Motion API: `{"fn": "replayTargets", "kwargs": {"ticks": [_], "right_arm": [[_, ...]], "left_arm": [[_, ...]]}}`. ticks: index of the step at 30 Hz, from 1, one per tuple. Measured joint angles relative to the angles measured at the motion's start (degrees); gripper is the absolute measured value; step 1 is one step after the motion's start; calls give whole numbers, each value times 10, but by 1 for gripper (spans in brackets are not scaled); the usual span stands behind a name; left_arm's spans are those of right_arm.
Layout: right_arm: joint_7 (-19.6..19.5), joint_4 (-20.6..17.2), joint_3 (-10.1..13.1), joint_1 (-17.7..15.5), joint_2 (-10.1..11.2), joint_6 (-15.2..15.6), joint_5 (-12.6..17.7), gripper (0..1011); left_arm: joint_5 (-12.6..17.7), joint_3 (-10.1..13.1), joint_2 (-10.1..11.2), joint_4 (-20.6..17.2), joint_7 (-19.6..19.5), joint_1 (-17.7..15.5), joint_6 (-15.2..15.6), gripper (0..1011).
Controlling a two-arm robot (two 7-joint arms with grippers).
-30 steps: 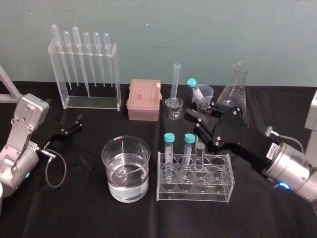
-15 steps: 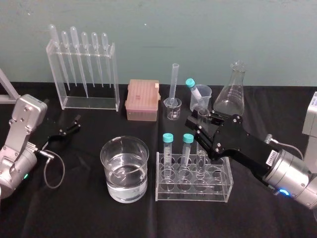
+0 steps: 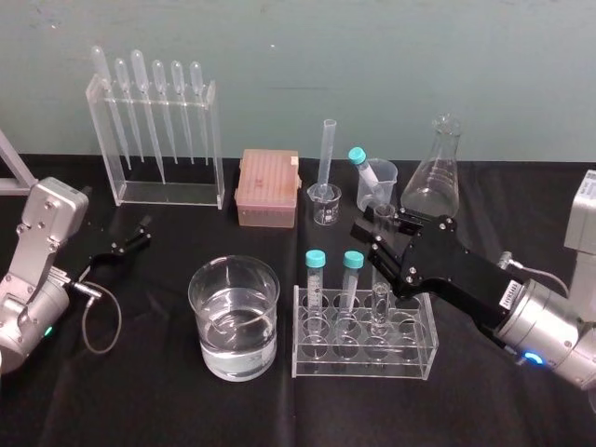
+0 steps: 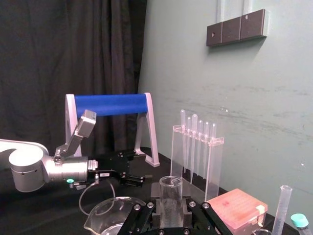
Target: Hold the test tube with one hand and immerse one end into the beaker, then return it to the test tube rack.
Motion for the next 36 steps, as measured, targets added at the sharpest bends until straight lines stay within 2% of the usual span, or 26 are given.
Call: {"fn": "replayTargets", "kwargs": {"ticks": [7, 36], "right_arm": [[5, 15, -6, 11, -5, 3, 0, 224], [16, 72, -27, 19, -13, 14, 4, 224]], "left_arm": [[0, 0, 0, 0, 0, 0, 0, 1000], [0, 0, 0, 0, 0, 0, 0, 1000]]}}
